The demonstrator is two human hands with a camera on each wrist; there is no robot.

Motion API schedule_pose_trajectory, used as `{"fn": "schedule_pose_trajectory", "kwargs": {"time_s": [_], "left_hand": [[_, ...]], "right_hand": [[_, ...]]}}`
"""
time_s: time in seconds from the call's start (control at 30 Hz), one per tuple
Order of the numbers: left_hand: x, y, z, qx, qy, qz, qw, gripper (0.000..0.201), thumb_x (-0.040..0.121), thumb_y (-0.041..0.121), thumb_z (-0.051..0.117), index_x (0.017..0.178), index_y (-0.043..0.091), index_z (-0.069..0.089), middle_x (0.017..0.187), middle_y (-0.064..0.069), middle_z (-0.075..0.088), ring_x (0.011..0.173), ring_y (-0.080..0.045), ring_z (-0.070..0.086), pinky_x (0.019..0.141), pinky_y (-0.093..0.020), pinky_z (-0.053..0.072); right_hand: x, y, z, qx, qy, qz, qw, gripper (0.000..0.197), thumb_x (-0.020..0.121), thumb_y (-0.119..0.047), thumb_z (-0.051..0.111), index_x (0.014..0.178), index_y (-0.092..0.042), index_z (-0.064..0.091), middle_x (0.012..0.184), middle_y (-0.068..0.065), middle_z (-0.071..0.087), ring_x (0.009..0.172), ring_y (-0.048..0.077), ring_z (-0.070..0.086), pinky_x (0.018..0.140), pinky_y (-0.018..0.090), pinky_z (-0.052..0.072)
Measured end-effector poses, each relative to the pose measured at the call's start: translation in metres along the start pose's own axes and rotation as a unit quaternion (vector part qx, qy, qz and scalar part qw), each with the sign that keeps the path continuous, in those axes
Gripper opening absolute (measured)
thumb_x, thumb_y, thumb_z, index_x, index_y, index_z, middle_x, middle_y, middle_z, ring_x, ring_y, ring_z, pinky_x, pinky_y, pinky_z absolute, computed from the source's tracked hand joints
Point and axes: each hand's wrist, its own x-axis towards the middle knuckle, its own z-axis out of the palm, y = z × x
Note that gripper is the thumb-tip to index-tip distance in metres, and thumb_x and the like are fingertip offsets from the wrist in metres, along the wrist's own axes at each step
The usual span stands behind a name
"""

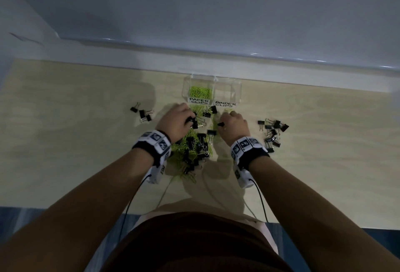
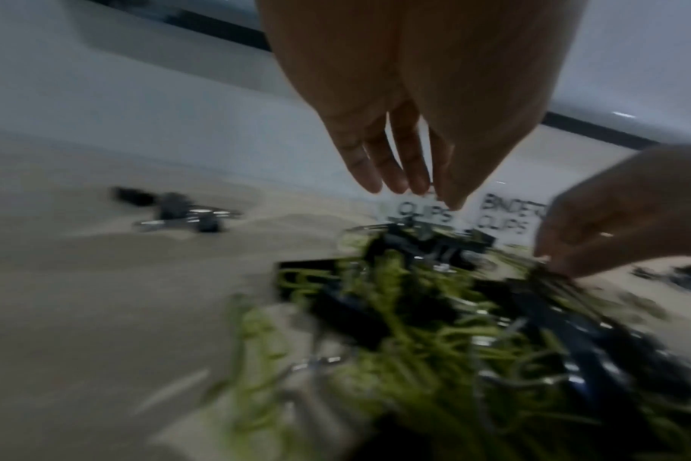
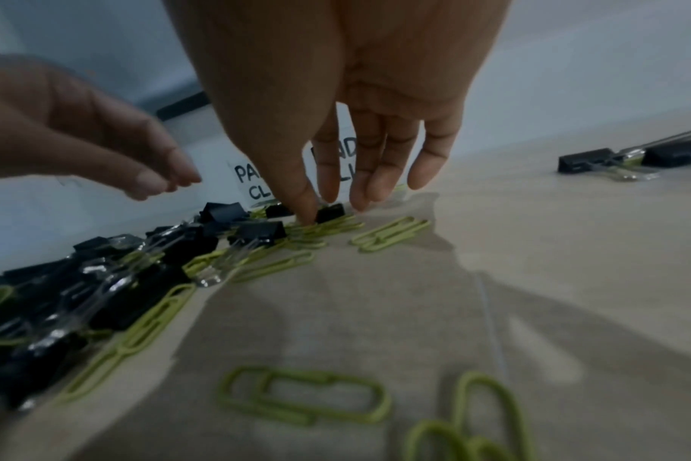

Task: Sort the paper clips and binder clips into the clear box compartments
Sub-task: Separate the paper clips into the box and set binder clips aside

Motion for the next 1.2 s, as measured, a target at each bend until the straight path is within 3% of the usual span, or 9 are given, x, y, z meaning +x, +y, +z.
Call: {"fn": "schedule_pose_trajectory", "kwargs": {"time_s": [0.23,0.37,0.53,0.67,0.8,0.97,1.03,1.13,1.2], "left_hand": [[0.018,0.027,0.024,0.185,-0.082,0.017,0.979,0.029,0.083,0.005,0.06,0.112,0.007,0.062,0.122,-0.009,0.054,0.114,-0.028,0.049,0.097,-0.039,0.042],[0.022,0.025,0.024,0.202,-0.096,0.023,0.974,0.032,0.083,0.003,0.057,0.114,0.006,0.058,0.12,-0.011,0.055,0.113,-0.029,0.05,0.094,-0.04,0.043],[0.02,0.017,0.025,0.206,-0.102,0.055,0.972,0.034,0.088,0.01,0.054,0.121,0.007,0.054,0.12,-0.011,0.056,0.109,-0.029,0.053,0.09,-0.039,0.046],[0.018,0.013,0.028,0.199,-0.092,0.068,0.973,0.032,0.091,0.022,0.054,0.12,0.008,0.054,0.119,-0.009,0.058,0.109,-0.026,0.052,0.09,-0.037,0.045],[0.015,0.012,0.029,0.194,-0.088,0.063,0.975,0.037,0.088,0.021,0.059,0.123,0.01,0.053,0.121,-0.007,0.058,0.113,-0.025,0.049,0.093,-0.036,0.044],[0.011,0.01,0.029,0.173,-0.102,0.064,0.977,0.033,0.091,0.022,0.056,0.123,0.014,0.052,0.124,-0.007,0.053,0.114,-0.027,0.044,0.096,-0.039,0.038],[0.009,0.008,0.03,0.144,-0.107,0.064,0.982,0.032,0.09,0.02,0.057,0.122,0.014,0.054,0.123,-0.006,0.052,0.114,-0.026,0.043,0.098,-0.038,0.036],[0.002,0.007,0.025,0.081,-0.098,0.051,0.991,0.022,0.091,0.024,0.057,0.11,0.015,0.061,0.111,-0.002,0.054,0.108,-0.022,0.045,0.096,-0.035,0.036],[-0.004,0.006,0.017,0.002,-0.052,0.021,0.998,0.014,0.091,0.027,0.057,0.096,0.016,0.062,0.095,0.002,0.053,0.093,-0.016,0.047,0.085,-0.032,0.041]], "right_hand": [[-0.001,0.011,-0.006,0.057,0.014,0.005,0.998,0.016,0.077,-0.016,0.056,0.09,-0.01,0.061,0.092,0.01,0.061,0.087,0.03,0.056,0.079,0.043,0.051],[-0.014,0.038,-0.014,0.168,0.09,0.044,0.981,0.005,0.074,-0.01,0.06,0.08,-0.01,0.059,0.079,0.005,0.059,0.075,0.024,0.057,0.067,0.033,0.05],[-0.031,0.082,-0.02,0.182,0.16,0.1,0.965,0.008,0.072,-0.008,0.063,0.078,-0.006,0.058,0.076,0.012,0.062,0.072,0.029,0.057,0.065,0.037,0.05],[-0.037,0.102,-0.017,0.075,0.139,0.115,0.981,0.015,0.073,-0.013,0.06,0.087,-0.009,0.061,0.088,0.011,0.062,0.089,0.035,0.055,0.076,0.044,0.045],[-0.04,0.096,-0.013,0.011,0.144,0.116,0.983,0.018,0.074,-0.012,0.063,0.092,-0.011,0.064,0.098,0.012,0.06,0.097,0.037,0.051,0.081,0.047,0.039],[-0.042,0.031,-0.006,-0.001,0.073,-0.046,0.996,0.018,0.082,-0.026,0.057,0.099,-0.022,0.063,0.1,-0.004,0.06,0.094,0.019,0.053,0.092,0.044,0.039],[-0.043,0.002,0.0,-0.002,0.049,-0.098,0.994,0.025,0.084,-0.024,0.057,0.108,-0.024,0.061,0.105,-0.003,0.059,0.096,0.02,0.052,0.09,0.044,0.041],[-0.035,-0.021,0.01,-0.058,-0.013,-0.096,0.994,0.037,0.082,-0.022,0.059,0.118,-0.026,0.054,0.119,0.003,0.05,0.107,0.026,0.046,0.093,0.049,0.039],[-0.031,-0.022,0.014,-0.077,-0.051,-0.082,0.992,0.041,0.083,-0.023,0.057,0.123,-0.028,0.051,0.124,0.004,0.046,0.112,0.029,0.042,0.095,0.051,0.037]]}}
